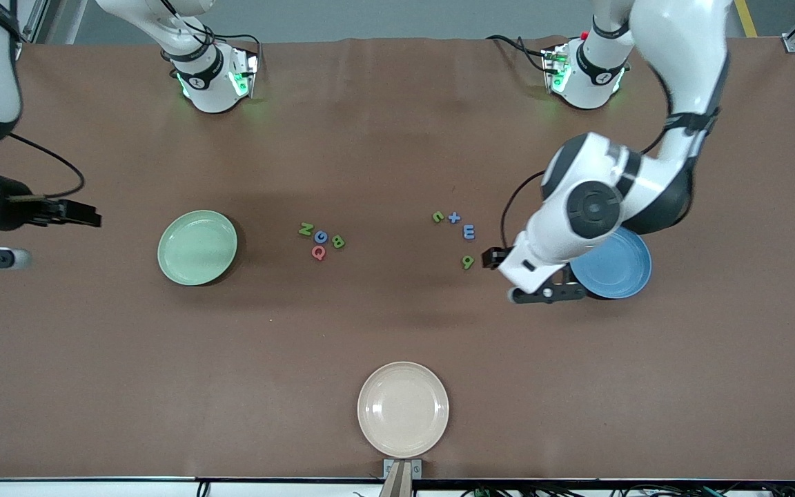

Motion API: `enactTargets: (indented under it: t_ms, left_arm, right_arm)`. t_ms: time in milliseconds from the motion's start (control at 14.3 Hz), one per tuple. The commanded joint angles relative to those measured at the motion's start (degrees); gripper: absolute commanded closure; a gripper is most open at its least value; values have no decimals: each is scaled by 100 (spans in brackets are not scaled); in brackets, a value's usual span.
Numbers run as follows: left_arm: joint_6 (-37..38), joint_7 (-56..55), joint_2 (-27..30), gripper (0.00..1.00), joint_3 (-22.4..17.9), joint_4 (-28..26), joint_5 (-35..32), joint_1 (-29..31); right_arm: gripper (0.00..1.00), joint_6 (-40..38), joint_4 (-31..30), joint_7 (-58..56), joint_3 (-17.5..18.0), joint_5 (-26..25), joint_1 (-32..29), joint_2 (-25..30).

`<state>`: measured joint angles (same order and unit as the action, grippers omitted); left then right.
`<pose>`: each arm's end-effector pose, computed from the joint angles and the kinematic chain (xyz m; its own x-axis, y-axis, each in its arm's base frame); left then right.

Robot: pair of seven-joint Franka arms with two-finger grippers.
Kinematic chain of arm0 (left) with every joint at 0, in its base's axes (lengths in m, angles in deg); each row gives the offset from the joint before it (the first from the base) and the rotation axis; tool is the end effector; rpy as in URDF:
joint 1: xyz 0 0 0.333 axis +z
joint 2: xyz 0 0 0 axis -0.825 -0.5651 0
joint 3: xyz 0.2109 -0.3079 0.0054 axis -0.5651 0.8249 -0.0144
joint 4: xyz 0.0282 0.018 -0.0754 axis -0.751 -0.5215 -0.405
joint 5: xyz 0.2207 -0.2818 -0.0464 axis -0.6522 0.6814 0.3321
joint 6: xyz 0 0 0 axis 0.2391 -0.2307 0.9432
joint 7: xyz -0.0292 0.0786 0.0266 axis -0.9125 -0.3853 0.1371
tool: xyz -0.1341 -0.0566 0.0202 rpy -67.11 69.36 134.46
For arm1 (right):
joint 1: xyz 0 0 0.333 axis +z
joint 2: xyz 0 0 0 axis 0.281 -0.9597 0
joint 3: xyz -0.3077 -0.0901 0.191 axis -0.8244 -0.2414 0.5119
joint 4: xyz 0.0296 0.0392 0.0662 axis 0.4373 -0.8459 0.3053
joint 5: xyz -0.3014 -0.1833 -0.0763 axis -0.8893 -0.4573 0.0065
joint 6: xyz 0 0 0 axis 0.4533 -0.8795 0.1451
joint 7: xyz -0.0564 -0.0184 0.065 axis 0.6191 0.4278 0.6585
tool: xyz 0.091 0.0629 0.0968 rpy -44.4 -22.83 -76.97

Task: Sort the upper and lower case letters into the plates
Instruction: 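Grasp the pink O with the right gripper while the left gripper grasps green b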

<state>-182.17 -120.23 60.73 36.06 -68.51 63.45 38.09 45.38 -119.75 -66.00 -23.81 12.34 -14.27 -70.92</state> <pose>0.5947 -0.3138 0.3751 0.9925 0.0491 -0.1119 0.0541 -0.9976 0.0426 0.5725 0.0011 0.5445 0.9745 -0.0860 -0.2074 -0.0931 -0.9953 -0.0248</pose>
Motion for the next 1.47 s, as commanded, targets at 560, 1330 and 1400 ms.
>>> enactTargets:
  t_ms: [560,1330,1400]
  left_arm:
    - [-2666,-807,-477,0,-29,-1607,-727,-543]
    - [-3169,-780,-663,14,-3,-2038,-1044,-561]
    - [-3073,-780,-645,15,-3,-2039,-1044,-561]
  right_arm:
    - [0,3791,-2328,3510,0,369,2342,-498]
    - [6,6087,-3059,4470,-35,289,3205,-1737]
    - [8,6184,-3059,4478,-35,289,3231,-1790]
